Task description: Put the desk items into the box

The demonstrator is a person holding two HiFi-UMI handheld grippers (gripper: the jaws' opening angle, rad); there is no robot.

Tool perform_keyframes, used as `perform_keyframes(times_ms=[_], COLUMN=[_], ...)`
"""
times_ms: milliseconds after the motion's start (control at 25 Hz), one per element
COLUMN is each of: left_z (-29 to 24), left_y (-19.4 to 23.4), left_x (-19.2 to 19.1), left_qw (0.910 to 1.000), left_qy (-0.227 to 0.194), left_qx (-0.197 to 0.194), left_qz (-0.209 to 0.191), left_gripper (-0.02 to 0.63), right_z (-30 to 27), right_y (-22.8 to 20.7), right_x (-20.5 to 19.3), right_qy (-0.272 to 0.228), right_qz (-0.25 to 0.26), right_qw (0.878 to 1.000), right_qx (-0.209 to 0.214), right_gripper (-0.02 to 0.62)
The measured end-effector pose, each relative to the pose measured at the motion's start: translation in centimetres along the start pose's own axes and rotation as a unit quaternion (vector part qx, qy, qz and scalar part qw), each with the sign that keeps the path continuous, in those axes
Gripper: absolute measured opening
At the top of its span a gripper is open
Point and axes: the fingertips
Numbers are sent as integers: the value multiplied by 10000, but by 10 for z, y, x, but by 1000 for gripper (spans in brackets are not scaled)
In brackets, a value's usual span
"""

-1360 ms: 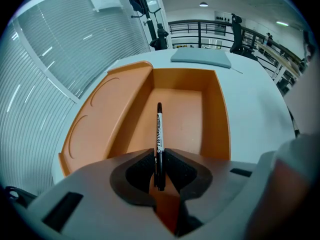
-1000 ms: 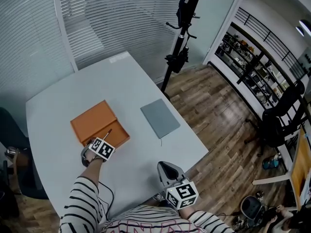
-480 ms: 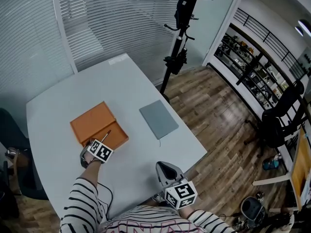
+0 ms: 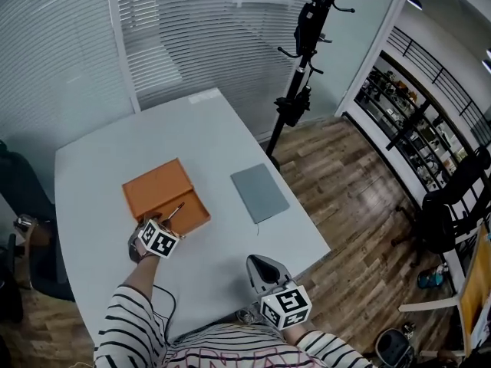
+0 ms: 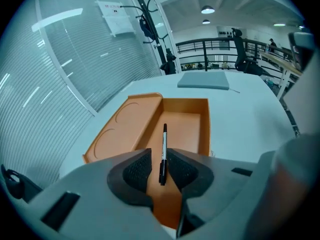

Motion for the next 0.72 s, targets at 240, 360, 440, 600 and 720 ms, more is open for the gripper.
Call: perform_keyframes(times_ms=[240,360,440,600,720], left_z=[48,77,96,132,162], left_y=[7,10,10,5,-4], left_x=[24,35,40,46,52], left_qw=[9941,9880,9836,9735,9643], left_qy=[-857,-1222,-1431,-1791,-2088], left_qx=[415,681,846,1149,1308], left_qz=[528,647,701,841,972], left_gripper=[92,74,63,43,37], right_z=[3,5,6,10,15], right_y=[9,14,16,20,23], right_x=[3,5,5,4,3], right_qy=[35,57,63,66,62], right_qz=[103,177,218,285,337], right_qw=[9988,9971,9957,9924,9898], right_qx=[480,742,900,1197,1382], right_gripper=[26,26,26,26,26])
Point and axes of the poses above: the fingertips, and each gripper's own axes: z backward along the fingers, y to its left, x out of its top, and after that the axes turned 7 degrees about -y, right-handed
